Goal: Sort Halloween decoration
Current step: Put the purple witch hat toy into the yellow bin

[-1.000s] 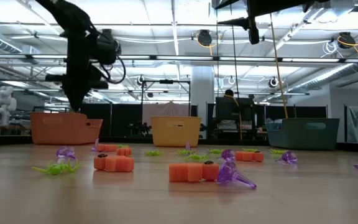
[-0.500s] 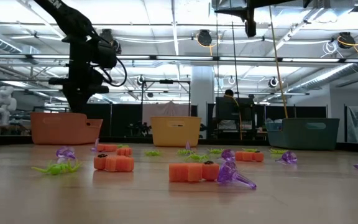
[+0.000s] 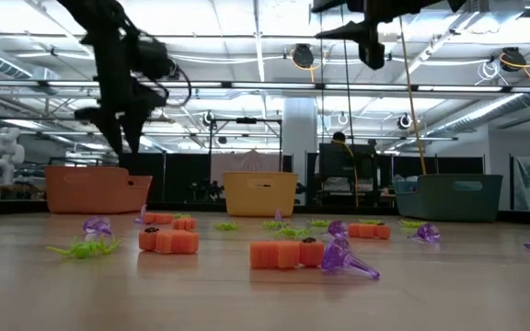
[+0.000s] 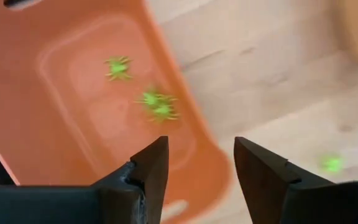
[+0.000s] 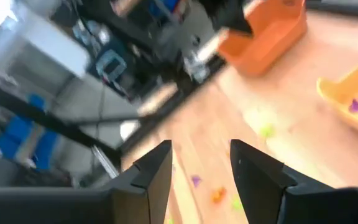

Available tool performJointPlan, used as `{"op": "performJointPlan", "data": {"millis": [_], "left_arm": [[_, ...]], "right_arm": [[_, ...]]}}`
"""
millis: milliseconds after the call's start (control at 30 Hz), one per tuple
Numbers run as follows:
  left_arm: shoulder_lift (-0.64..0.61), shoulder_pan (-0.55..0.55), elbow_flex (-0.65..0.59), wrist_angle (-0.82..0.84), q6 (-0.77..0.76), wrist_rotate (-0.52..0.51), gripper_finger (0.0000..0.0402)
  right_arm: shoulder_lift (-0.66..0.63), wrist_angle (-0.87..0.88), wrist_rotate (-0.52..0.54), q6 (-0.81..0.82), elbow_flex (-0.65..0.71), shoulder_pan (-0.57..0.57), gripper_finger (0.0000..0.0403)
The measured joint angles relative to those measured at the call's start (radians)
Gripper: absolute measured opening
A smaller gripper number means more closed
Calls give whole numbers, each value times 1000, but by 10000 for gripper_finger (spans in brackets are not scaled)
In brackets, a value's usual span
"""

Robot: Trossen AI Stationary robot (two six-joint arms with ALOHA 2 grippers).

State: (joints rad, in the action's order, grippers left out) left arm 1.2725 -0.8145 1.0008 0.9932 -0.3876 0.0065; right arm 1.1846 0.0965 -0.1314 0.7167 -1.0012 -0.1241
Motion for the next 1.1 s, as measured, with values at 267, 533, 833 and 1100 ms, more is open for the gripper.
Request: {"op": "performJointPlan", "data": {"millis": [267, 533, 833, 1100], "left_arm": [[-243, 144, 0, -37, -104, 1, 159], [-378, 295, 1, -44, -103, 16, 159], [-381, 393, 1, -77, -105, -38, 159], [-378, 440, 1, -155, -105, -63, 159]], "right_arm": [[152, -17, 3, -48, 0, 53, 176], [266, -10, 5, -115, 0, 54, 176], [383, -20, 0, -422, 0, 60, 169], [485, -69, -26, -501, 0, 60, 171]]}}
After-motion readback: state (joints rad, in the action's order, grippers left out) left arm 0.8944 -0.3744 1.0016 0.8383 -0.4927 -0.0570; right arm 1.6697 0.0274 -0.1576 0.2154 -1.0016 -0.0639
